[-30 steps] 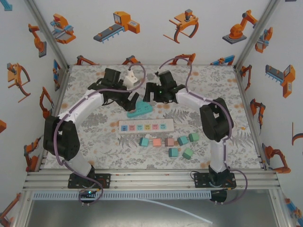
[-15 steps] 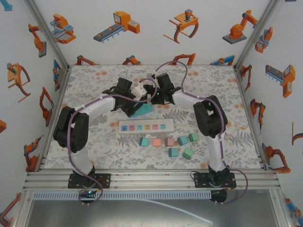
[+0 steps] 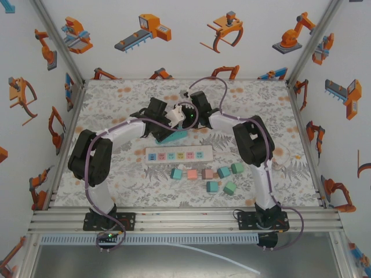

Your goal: Pull the plug off the socket

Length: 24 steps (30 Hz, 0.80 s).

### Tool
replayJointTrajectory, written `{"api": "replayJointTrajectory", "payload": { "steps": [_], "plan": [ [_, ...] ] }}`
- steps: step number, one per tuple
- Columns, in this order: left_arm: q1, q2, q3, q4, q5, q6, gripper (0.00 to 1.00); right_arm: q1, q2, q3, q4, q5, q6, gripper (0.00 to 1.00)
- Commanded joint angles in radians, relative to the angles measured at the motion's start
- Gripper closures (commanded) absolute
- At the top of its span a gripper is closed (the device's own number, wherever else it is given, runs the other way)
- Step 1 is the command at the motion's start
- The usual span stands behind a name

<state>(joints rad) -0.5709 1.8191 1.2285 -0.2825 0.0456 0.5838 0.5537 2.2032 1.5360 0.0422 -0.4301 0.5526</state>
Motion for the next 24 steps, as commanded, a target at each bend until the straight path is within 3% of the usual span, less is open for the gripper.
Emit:
{"api": "replayJointTrajectory", "payload": {
  "steps": [1,6,13,19,24],
  "plan": [
    [-0.007,0.019,-0.025,-0.007,0.004,0.047,0.54,0.016,0.036,0.028,-0.006,0.004,0.016,0.21],
    [-0.009,0.041,-0.011,-0.042,0.0,0.069,0.6,0.027,0.05,0.057,-0.1,0.066,-0.017,0.29],
    [-0.025,0.043,-0.006,-0.061,-0.004,0.091,0.63,0.067,0.078,0.13,-0.331,0.251,-0.164,0.3],
    [-0.035,0.018,-0.019,-0.061,-0.017,0.127,0.64,0.087,0.125,0.209,-0.467,0.36,-0.194,0.31],
    [-0.034,-0.011,-0.029,-0.046,-0.052,0.121,0.7,0.102,0.161,0.257,-0.56,0.443,-0.225,0.31]
  ]
}}
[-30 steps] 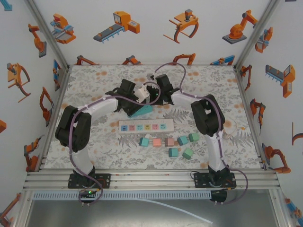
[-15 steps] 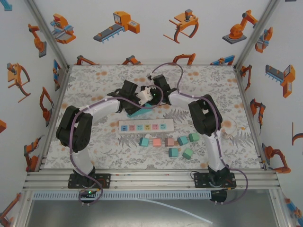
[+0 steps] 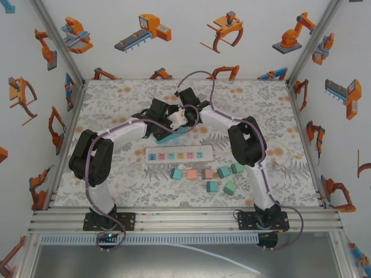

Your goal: Pull the plug off the socket

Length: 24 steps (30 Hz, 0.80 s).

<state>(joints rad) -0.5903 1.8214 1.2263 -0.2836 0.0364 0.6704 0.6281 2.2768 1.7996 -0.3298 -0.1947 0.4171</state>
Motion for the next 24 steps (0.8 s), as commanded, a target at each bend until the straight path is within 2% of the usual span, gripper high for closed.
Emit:
{"api": "replayJointTrajectory", "payload": {
  "steps": [1,10,14,18,22,24],
  "plan": [
    [-0.012,-0.021,-0.027,-0.044,-0.039,0.027,0.7,0.033,0.091,-0.002,-0.198,0.223,-0.104,0.31],
    [0.017,-0.074,-0.008,-0.058,0.128,-0.083,0.71,0.071,0.136,0.057,-0.273,0.319,-0.16,0.31],
    [0.035,-0.075,-0.004,-0.053,0.157,-0.112,0.77,0.071,0.139,0.07,-0.275,0.305,-0.144,0.31],
    [0.023,-0.073,-0.009,-0.052,0.105,-0.08,0.77,0.073,0.146,0.084,-0.287,0.32,-0.14,0.31],
    [0.002,-0.072,-0.026,-0.034,0.001,-0.032,0.83,0.083,0.157,0.086,-0.295,0.346,-0.148,0.31],
    [-0.002,-0.078,-0.039,-0.008,-0.013,-0.038,0.83,0.094,0.16,0.086,-0.297,0.368,-0.168,0.31]
  ]
}}
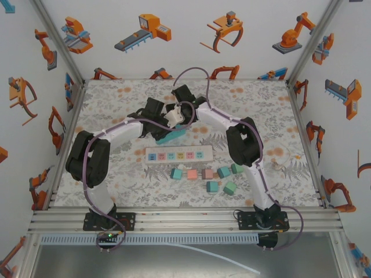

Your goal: Pull the plug off the socket

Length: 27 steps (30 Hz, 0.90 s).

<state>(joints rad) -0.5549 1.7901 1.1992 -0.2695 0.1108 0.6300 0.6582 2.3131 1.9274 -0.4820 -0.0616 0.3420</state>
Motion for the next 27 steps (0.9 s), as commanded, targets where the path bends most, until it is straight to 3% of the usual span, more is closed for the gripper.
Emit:
{"api": "replayJointTrajectory", "payload": {
  "steps": [1,8,11,14,16,23,27],
  "plan": [
    [-0.036,-0.053,-0.014,-0.012,-0.074,-0.02,0.84,0.068,0.127,-0.037,-0.149,0.243,-0.101,0.31],
    [0.003,-0.067,0.011,0.005,0.161,-0.17,0.84,0.08,0.141,-0.01,-0.175,0.253,-0.134,0.31],
    [-0.016,-0.065,-0.013,0.005,0.086,-0.078,0.84,0.08,0.137,-0.011,-0.175,0.207,-0.145,0.31],
    [-0.034,-0.057,-0.035,0.017,-0.027,0.002,0.9,0.078,0.109,-0.021,-0.163,0.044,-0.124,0.31],
    [-0.033,-0.053,-0.05,0.038,-0.035,0.014,0.9,0.077,0.073,-0.054,-0.129,-0.054,-0.088,0.31],
    [-0.009,-0.083,-0.064,0.105,0.204,-0.082,0.91,0.052,-0.01,-0.219,0.031,-0.268,-0.058,0.25],
    [0.0,-0.097,-0.072,0.129,0.207,-0.094,0.91,0.054,0.009,-0.22,0.017,-0.247,-0.045,0.26]
  ]
}}
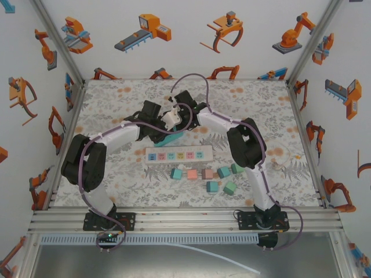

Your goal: Pull the plug off the socket

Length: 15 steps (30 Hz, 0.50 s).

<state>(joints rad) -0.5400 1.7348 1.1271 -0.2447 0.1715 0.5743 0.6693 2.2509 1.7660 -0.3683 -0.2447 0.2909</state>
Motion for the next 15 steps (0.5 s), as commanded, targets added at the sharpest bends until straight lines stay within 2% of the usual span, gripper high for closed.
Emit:
{"api": "replayJointTrajectory", "payload": {
  "steps": [1,3,9,13,15],
  "plan": [
    [-0.012,-0.045,-0.001,0.107,0.139,-0.036,0.91,0.044,0.078,-0.051,-0.113,-0.025,0.013,0.27],
    [-0.005,-0.06,-0.012,0.129,0.144,-0.051,0.94,0.053,0.092,-0.027,-0.149,0.029,0.006,0.29],
    [0.063,-0.096,-0.02,0.224,0.271,-0.214,0.94,0.103,0.146,0.031,-0.279,0.198,-0.043,0.3],
    [0.072,-0.105,-0.018,0.202,0.283,-0.2,0.94,0.118,0.163,0.038,-0.32,0.286,-0.041,0.31],
    [0.058,-0.105,-0.014,0.168,0.264,-0.135,0.94,0.119,0.168,0.04,-0.328,0.297,-0.038,0.31]
  ]
}}
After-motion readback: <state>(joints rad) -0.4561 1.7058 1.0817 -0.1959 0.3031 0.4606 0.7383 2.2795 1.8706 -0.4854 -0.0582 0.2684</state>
